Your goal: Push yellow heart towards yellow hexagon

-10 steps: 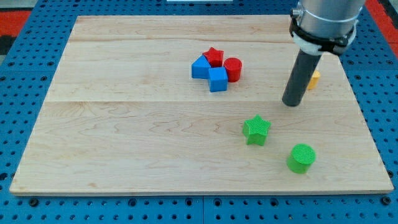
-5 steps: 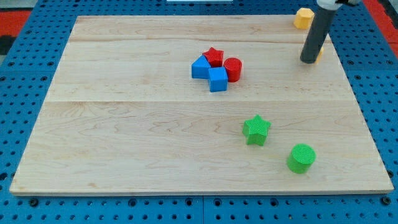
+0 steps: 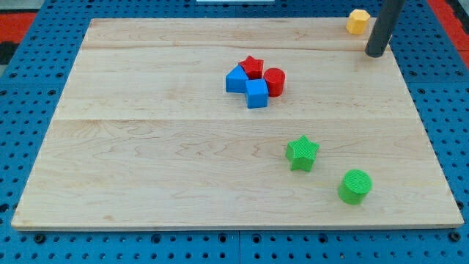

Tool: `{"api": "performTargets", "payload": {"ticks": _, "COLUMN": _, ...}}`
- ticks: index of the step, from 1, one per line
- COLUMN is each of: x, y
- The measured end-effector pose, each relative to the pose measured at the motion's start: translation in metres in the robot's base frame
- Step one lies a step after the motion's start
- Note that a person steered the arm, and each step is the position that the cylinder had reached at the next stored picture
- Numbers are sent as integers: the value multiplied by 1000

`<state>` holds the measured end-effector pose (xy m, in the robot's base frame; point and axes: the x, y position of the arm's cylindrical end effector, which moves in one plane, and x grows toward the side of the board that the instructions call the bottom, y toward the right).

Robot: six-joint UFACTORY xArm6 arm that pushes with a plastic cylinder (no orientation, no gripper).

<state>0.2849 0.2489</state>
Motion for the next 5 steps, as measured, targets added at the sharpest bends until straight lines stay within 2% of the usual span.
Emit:
{"api": "performTargets", "payload": {"ticks": 2, "x": -12, "y": -3}}
{"api": "performTargets", "payload": {"ticks": 3, "x": 3, "y": 11}}
{"api": "performTargets", "payload": {"ticks": 5, "x": -46, "y": 34}}
